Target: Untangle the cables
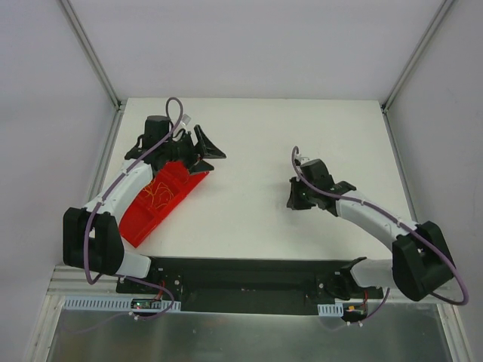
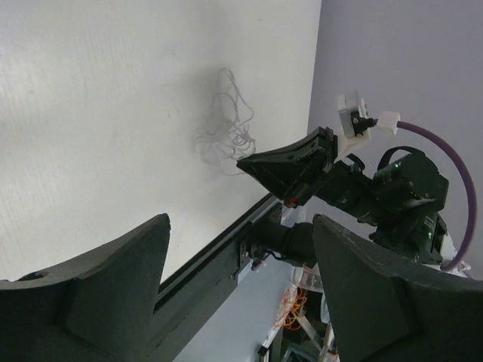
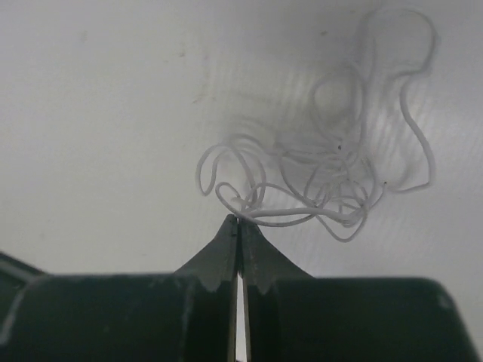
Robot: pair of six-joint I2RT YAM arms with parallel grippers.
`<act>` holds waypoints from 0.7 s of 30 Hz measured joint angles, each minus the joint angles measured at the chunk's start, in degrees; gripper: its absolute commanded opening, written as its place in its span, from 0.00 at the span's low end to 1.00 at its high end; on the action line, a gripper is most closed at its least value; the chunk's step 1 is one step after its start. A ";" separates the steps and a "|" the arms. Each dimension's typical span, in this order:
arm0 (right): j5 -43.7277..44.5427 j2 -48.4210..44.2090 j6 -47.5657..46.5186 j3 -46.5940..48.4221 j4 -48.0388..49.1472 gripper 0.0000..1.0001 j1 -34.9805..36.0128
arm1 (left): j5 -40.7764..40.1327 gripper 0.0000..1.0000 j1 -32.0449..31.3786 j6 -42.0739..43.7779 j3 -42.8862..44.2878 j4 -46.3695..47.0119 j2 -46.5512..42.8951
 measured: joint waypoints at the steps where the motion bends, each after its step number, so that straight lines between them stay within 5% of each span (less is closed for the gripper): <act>1: -1.20 -1.55 0.31 0.09 -0.55 0.00 0.85 | 0.90 0.73 -0.28 0.00 -0.20 0.72 0.00; 12: -15.63 -13.35 1.25 20.68 -12.83 0.01 4.39 | 7.08 0.67 -0.87 0.52 -2.56 8.87 -3.13; 17: -11.06 -21.31 1.60 12.31 -9.79 0.00 4.13 | 7.28 0.63 -2.95 1.57 -2.86 12.66 -4.87; 21: -10.86 -13.18 5.46 0.22 -3.39 0.00 3.02 | 7.63 0.62 -7.43 2.56 -2.95 13.18 -2.84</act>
